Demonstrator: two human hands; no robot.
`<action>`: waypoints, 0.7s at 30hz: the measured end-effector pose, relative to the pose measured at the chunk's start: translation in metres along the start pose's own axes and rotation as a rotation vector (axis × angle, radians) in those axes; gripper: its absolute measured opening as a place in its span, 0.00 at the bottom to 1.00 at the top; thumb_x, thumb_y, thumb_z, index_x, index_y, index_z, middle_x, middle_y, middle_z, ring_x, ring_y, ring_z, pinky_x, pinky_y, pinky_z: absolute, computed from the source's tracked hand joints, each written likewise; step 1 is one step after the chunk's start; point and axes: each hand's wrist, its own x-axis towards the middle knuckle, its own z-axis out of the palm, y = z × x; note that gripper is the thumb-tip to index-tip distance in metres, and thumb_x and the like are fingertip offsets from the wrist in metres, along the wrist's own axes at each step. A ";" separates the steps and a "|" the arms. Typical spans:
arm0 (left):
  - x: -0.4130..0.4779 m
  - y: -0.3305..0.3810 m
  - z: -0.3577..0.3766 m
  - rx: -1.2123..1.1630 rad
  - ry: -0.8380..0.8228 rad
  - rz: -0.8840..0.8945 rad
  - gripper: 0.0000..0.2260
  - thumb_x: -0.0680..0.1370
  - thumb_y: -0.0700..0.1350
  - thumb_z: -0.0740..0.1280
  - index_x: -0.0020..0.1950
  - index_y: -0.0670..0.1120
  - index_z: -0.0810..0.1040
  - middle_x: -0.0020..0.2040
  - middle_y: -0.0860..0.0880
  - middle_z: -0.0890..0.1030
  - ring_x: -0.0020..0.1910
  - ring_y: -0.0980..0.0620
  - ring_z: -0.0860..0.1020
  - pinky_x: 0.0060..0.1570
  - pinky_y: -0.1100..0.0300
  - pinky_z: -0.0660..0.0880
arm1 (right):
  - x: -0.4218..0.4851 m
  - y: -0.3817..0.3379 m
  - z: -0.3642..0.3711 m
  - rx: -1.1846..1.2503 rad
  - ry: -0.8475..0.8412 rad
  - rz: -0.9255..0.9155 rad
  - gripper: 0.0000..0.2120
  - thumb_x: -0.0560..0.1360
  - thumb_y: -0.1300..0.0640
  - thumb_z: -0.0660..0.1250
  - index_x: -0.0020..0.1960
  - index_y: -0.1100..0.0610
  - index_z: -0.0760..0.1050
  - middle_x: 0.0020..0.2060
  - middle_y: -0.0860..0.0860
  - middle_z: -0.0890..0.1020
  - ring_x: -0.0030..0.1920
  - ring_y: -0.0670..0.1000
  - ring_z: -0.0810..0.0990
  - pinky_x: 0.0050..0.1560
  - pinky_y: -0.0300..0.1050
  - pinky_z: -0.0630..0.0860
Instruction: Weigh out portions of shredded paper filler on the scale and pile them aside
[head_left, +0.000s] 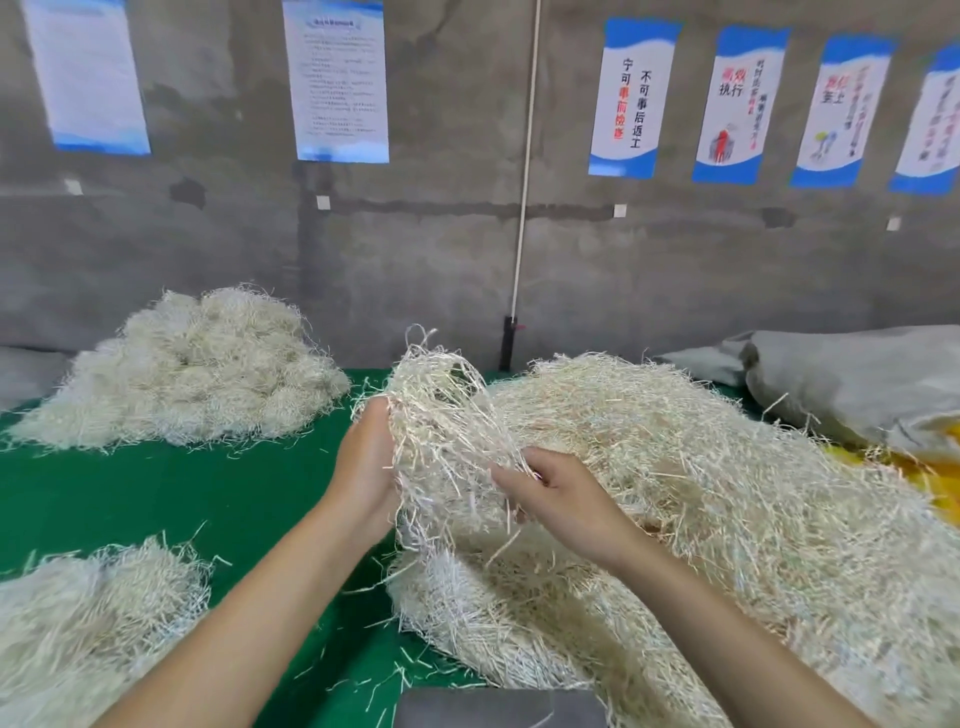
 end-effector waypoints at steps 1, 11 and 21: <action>0.002 0.002 -0.002 -0.052 0.038 0.005 0.13 0.82 0.49 0.55 0.54 0.45 0.76 0.55 0.42 0.80 0.55 0.46 0.78 0.66 0.42 0.70 | -0.003 0.009 0.000 0.016 0.002 0.019 0.14 0.79 0.43 0.65 0.35 0.43 0.75 0.29 0.39 0.78 0.29 0.38 0.74 0.34 0.32 0.72; 0.011 0.025 0.000 -0.557 -0.055 0.083 0.19 0.83 0.54 0.54 0.47 0.46 0.80 0.41 0.44 0.85 0.38 0.49 0.84 0.38 0.57 0.81 | -0.027 0.082 -0.004 -0.085 0.003 0.302 0.09 0.79 0.47 0.66 0.48 0.52 0.80 0.32 0.46 0.79 0.23 0.40 0.69 0.24 0.35 0.66; 0.016 0.028 -0.011 0.915 -0.099 0.310 0.17 0.80 0.56 0.60 0.65 0.49 0.69 0.51 0.51 0.77 0.43 0.56 0.77 0.37 0.56 0.79 | -0.052 0.105 -0.035 -0.071 0.220 0.596 0.24 0.82 0.61 0.61 0.76 0.56 0.62 0.34 0.51 0.83 0.18 0.40 0.68 0.20 0.37 0.66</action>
